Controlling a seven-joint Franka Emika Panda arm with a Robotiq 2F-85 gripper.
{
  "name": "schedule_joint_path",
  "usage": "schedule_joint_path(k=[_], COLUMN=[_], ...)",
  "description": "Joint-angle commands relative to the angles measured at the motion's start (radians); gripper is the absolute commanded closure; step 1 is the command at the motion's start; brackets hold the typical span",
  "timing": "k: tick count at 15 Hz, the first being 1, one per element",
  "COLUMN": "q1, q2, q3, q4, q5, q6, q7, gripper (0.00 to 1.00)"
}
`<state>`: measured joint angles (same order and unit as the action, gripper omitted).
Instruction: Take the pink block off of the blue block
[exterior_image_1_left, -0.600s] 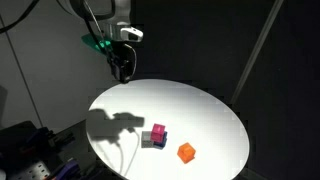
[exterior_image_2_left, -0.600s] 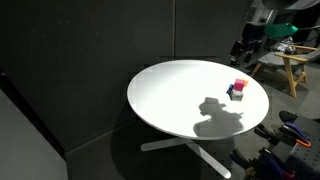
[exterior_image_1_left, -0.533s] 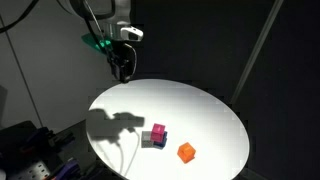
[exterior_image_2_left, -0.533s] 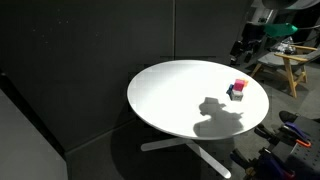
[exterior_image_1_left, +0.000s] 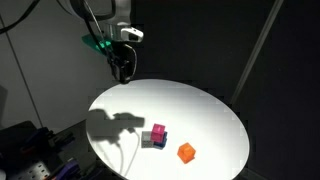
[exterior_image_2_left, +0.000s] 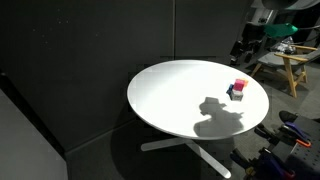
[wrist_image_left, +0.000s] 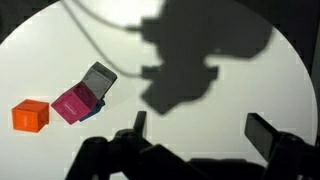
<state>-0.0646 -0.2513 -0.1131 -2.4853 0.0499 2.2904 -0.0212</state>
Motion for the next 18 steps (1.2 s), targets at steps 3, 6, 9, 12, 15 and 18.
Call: schedule_joint_path(k=[3,6,9,12,15,18], q1=[-0.042,-0.058,-0.065,-0.066,-0.067,-0.068], q2=[0.027,0.033,0.041,0.054,0.076,0.121], q3=[-0.013,-0.032,-0.057,-0.088,-0.121,-0.146], q4=[0.029,0.041,0.059,0.084,0.114,0.156], q5=[0.001,0.009,0.017,0.026,0.035,0.065], q6=[0.022,0.021,0.01,0.006,0.02,0.033], q7=[0.014,-0.018,-0.068,-0.162,-0.277,-0.367], gripper=[0.0,0.0,0.0,0.0,0.0,0.0])
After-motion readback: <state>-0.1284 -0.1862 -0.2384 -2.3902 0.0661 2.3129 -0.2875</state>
